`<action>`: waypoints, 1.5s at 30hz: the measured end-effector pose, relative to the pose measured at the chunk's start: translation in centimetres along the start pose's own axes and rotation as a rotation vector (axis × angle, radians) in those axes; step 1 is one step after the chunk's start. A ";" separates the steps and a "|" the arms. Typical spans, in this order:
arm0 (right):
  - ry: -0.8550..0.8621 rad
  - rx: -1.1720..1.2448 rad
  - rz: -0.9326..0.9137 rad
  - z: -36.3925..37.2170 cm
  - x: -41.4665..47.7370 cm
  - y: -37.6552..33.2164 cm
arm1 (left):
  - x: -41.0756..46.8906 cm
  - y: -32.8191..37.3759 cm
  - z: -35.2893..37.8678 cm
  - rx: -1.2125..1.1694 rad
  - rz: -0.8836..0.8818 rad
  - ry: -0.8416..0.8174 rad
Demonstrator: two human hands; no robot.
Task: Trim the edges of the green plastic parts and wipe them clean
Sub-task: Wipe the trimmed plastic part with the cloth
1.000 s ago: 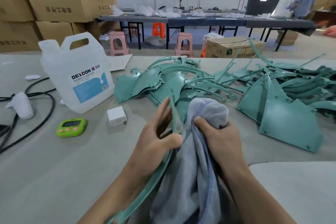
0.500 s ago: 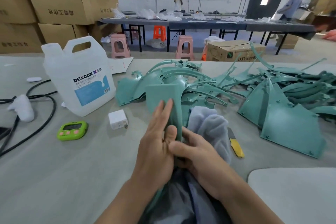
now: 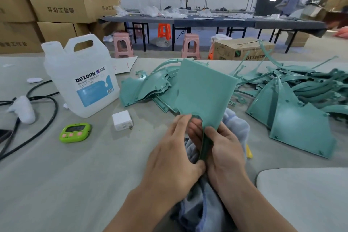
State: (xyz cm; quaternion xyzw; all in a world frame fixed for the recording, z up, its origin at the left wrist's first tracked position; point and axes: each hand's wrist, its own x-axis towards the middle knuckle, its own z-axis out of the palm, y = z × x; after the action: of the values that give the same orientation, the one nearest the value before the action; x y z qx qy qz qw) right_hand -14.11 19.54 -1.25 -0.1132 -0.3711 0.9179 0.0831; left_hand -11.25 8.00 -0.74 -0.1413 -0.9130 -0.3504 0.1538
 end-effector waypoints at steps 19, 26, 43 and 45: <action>-0.269 -0.387 0.039 -1.6 0.8 -0.3 | 0.2 -1.1 1.4 0.129 -0.208 0.182; -0.045 -0.083 -0.023 -0.5 1.6 -0.9 | -0.1 -1.2 1.9 -0.083 0.014 0.145; -0.215 -0.415 0.035 -1.9 -1.6 -4.2 | 1.7 -2.5 -0.6 -1.278 -0.375 -0.039; -0.246 -0.582 0.011 -2.4 -2.7 -4.3 | 1.9 -1.7 -0.8 -1.292 -0.333 -0.052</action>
State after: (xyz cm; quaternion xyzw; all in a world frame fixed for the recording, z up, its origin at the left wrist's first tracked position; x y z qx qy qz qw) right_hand -10.57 23.55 0.47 -0.0225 -0.6250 0.7803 -0.0034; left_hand -13.47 6.46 -0.47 -0.0705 -0.5325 -0.8425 -0.0399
